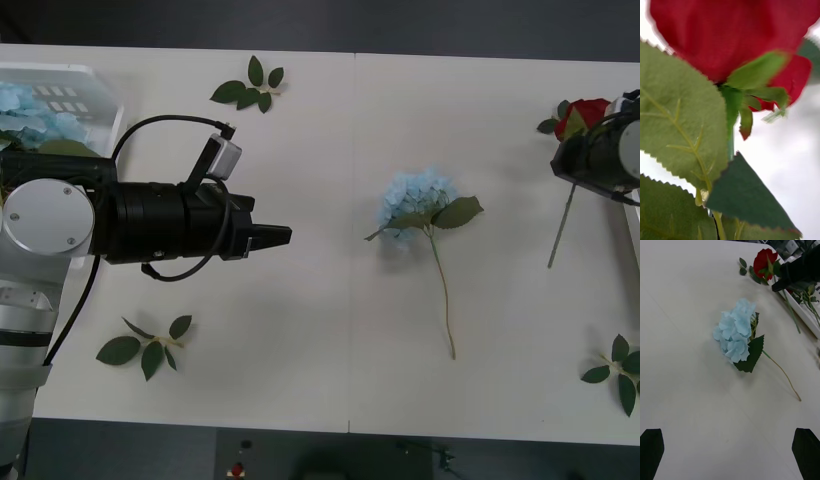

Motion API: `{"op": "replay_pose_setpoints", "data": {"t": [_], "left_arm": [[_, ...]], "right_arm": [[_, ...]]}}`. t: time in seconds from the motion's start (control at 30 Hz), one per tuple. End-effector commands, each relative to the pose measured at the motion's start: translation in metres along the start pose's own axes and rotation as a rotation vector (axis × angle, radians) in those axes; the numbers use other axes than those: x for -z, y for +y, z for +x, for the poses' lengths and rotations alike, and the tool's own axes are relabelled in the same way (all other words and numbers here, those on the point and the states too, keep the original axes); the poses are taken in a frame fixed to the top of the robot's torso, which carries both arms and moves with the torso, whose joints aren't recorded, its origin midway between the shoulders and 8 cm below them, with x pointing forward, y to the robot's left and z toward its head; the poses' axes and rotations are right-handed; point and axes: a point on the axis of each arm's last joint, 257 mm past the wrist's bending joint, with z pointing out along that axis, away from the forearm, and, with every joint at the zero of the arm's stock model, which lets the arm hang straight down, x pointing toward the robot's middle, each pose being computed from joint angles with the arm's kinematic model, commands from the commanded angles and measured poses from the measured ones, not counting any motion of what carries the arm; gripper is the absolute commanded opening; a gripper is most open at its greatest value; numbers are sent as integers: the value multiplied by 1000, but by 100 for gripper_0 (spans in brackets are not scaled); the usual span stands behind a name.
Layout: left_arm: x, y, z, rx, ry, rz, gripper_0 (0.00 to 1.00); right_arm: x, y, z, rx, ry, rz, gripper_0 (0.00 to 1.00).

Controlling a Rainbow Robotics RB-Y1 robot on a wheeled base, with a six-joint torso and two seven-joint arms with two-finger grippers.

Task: Put the red flowers into the right box and the blue flowers into the left box

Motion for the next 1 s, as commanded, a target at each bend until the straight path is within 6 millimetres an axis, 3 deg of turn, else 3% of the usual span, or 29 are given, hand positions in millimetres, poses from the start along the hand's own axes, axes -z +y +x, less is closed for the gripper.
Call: {"op": "replay_pose_setpoints", "data": {"t": [0.03, 0.27, 0.4, 0.6, 0.73, 0.77, 0.83, 0.87, 0.9, 0.93, 1.0], "left_arm": [[10, 9, 0, -30, -17, -28, 100], [10, 9, 0, -28, -18, -26, 100], [10, 8, 0, -29, -16, -24, 100], [10, 9, 1, -28, -19, -27, 100], [10, 9, 1, -23, -24, -27, 100], [10, 8, 1, -24, -25, -26, 100], [10, 8, 1, -24, -26, -24, 100], [10, 8, 2, -24, -26, -23, 100], [10, 6, 0, -25, -30, -18, 100], [10, 6, 0, -24, -31, -15, 100], [10, 2, -3, -24, -42, -1, 100]], "right_arm": [[60, -37, -63, 94, -57, 44, 0], [126, -108, -95, 266, -29, 157, 0], [161, -169, -106, 384, 5, 294, 0], [180, -232, -97, 399, 48, 389, 0], [187, -252, -86, 381, 61, 384, 0], [188, -257, -81, 379, 67, 382, 3], [188, -261, -79, 392, 65, 373, 21], [187, -262, -78, 409, 62, 363, 46], [185, -261, -79, 421, 56, 351, 81], [185, -261, -79, 423, 54, 344, 95], [180, -258, -77, 424, 55, 316, 100]]}}
